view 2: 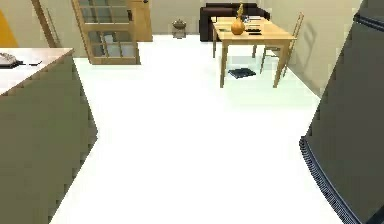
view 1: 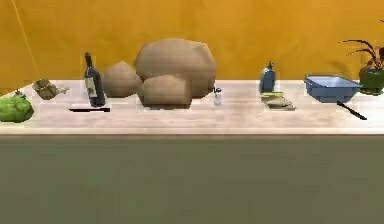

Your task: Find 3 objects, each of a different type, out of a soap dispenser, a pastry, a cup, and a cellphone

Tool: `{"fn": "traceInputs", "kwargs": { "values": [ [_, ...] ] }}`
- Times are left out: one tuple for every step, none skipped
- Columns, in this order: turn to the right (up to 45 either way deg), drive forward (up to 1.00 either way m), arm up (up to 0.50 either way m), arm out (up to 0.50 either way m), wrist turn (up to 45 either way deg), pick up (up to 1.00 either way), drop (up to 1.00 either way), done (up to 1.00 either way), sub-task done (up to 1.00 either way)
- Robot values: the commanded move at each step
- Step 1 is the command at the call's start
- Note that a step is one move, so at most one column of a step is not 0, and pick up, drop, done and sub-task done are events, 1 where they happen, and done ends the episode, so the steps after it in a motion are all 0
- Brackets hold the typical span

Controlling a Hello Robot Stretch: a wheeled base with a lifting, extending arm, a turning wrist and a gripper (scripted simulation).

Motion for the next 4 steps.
{"fn": "traceInputs", "kwargs": {
  "values": [
    [24.0, 0.0, 0.0, 0.0, 0.0, 0.0, 0.0, 0.0, 0.0],
    [0.0, 0.35, 0.0, 0.0, 0.0, 0.0, 0.0, 0.0, 0.0],
    [0.0, 0.0, 0.0, 0.0, 0.0, 0.0, 0.0, 0.0, 1.0],
    [45.0, 0.0, 0.0, 0.0, 0.0, 0.0, 0.0, 0.0, 0.0]
  ]
}}
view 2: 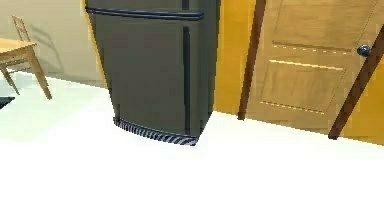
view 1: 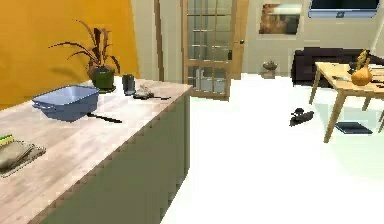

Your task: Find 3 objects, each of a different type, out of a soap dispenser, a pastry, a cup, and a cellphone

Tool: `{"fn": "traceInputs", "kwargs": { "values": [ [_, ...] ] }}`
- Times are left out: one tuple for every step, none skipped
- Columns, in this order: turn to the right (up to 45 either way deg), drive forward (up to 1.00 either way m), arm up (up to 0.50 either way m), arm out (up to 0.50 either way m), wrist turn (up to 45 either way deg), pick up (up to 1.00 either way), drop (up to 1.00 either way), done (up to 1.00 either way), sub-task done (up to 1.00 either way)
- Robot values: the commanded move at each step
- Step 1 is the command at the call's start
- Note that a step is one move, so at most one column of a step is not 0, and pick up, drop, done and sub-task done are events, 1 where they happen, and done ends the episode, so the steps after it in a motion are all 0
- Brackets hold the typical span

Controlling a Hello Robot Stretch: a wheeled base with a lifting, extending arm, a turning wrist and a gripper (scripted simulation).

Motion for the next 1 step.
{"fn": "traceInputs", "kwargs": {
  "values": [
    [18.0, 0.0, 0.0, 0.0, 0.0, 0.0, 0.0, 0.0, 0.0]
  ]
}}
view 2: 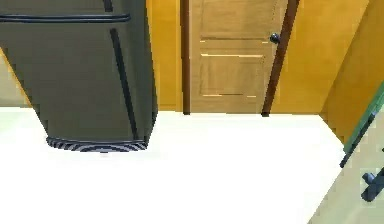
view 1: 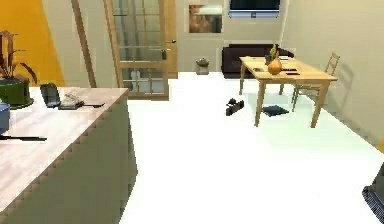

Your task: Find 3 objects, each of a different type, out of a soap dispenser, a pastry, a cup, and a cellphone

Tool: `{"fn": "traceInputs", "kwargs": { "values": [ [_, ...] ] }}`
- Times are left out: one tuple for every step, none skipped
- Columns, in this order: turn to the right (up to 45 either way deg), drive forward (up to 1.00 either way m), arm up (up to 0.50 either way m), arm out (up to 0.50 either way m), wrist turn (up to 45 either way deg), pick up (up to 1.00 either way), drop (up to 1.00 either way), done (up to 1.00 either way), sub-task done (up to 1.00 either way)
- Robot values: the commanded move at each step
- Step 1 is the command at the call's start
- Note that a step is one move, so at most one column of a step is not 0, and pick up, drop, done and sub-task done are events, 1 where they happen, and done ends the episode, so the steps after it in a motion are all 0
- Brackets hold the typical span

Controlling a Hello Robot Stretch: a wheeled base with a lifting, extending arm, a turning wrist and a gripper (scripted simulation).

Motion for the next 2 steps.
{"fn": "traceInputs", "kwargs": {
  "values": [
    [0.0, 0.75, 0.0, 0.0, 0.0, 0.0, 0.0, 0.0, 0.0],
    [-45.0, 0.0, 0.0, 0.0, 0.0, 0.0, 0.0, 0.0, 0.0]
  ]
}}
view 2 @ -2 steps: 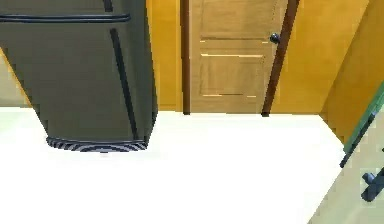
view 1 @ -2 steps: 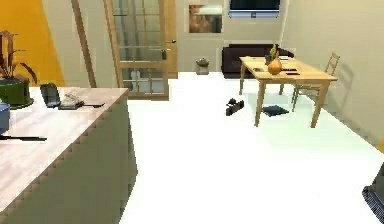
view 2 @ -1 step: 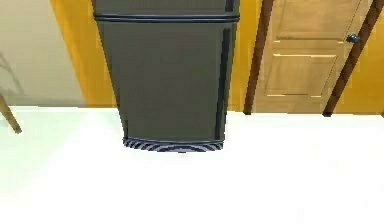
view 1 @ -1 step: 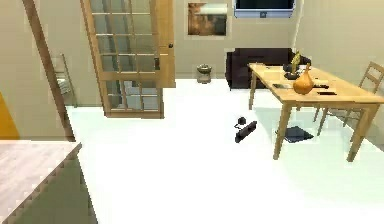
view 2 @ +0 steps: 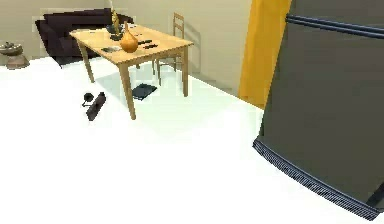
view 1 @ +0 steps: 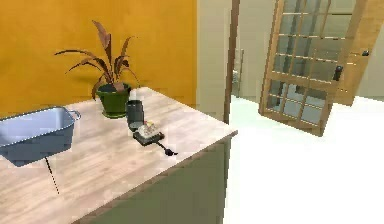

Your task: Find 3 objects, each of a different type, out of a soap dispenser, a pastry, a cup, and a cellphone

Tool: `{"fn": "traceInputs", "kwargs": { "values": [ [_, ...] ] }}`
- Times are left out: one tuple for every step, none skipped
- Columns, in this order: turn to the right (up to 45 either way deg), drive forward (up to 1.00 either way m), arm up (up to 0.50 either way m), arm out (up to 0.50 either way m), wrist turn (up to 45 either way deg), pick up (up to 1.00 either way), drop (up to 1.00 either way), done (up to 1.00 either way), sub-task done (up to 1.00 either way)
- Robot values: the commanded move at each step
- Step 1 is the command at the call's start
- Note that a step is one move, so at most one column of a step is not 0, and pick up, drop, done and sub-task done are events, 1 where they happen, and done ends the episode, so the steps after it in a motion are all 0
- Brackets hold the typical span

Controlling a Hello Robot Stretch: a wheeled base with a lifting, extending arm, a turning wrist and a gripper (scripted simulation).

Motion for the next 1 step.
{"fn": "traceInputs", "kwargs": {
  "values": [
    [-12.0, 0.0, 0.0, 0.0, 0.0, 0.0, 0.0, 0.0, 0.0]
  ]
}}
